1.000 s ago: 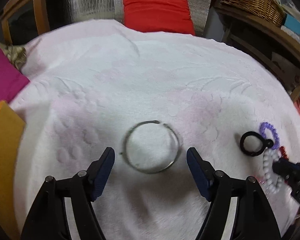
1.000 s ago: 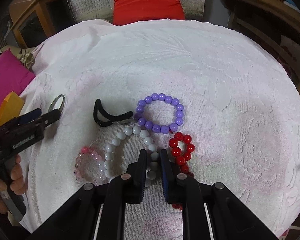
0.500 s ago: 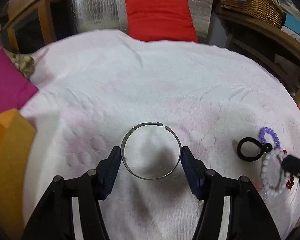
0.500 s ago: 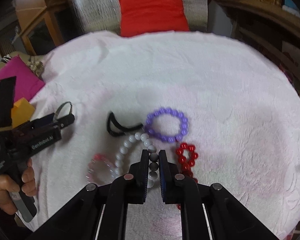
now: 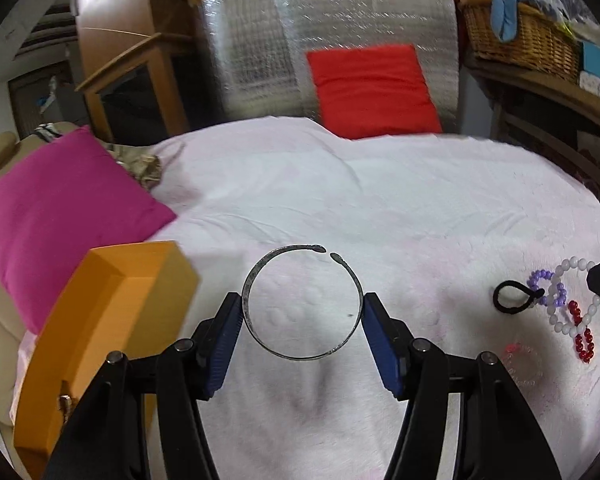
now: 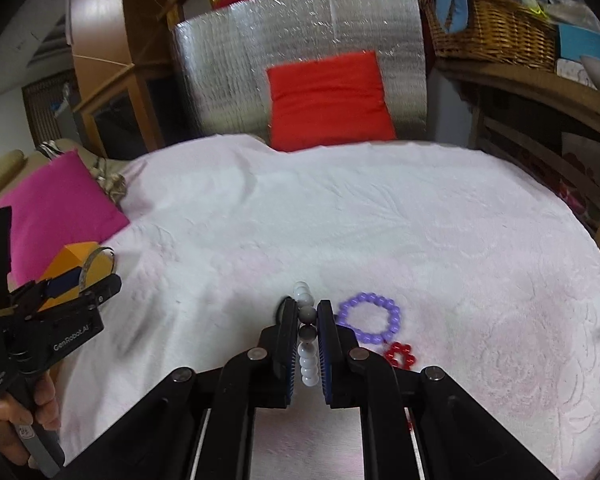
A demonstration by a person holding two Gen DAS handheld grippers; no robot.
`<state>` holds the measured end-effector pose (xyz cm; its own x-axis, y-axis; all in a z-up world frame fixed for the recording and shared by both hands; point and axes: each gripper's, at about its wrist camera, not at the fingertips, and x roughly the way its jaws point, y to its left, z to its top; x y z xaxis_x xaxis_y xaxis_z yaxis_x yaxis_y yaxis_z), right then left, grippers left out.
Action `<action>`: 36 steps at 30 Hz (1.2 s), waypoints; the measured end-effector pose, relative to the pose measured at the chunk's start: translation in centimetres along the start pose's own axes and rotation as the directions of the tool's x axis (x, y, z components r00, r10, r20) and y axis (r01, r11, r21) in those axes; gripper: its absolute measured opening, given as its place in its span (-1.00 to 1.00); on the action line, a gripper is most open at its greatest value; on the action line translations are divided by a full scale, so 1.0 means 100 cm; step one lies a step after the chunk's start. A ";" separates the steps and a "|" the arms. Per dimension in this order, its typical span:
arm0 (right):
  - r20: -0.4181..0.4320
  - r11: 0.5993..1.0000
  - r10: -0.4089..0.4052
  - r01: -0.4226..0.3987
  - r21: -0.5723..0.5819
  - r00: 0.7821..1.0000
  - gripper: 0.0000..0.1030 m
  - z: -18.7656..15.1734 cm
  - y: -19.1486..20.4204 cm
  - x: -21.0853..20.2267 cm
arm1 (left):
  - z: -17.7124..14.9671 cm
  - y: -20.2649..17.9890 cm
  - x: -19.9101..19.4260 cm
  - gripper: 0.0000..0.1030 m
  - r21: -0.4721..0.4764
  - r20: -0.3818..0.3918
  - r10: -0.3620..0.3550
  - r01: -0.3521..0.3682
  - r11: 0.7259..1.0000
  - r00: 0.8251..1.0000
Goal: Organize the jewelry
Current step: 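Carry the bangle and white bracelet into the orange box and open both tools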
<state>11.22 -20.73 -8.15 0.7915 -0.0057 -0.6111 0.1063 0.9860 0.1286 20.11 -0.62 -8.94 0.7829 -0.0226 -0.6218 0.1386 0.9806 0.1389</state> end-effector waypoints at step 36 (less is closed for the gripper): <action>0.052 0.948 0.231 -0.213 -0.235 0.972 -0.79 0.004 0.178 0.002 | -0.029 0.162 -0.059 0.21 -0.249 0.051 0.214 -0.196 0.949 0.975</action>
<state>13.53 -3.25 -5.70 0.8249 0.2135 -0.5234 -0.2089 0.9755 0.0688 16.01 15.92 -5.28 0.8241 0.1783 -0.5377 -0.1727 0.9831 0.0613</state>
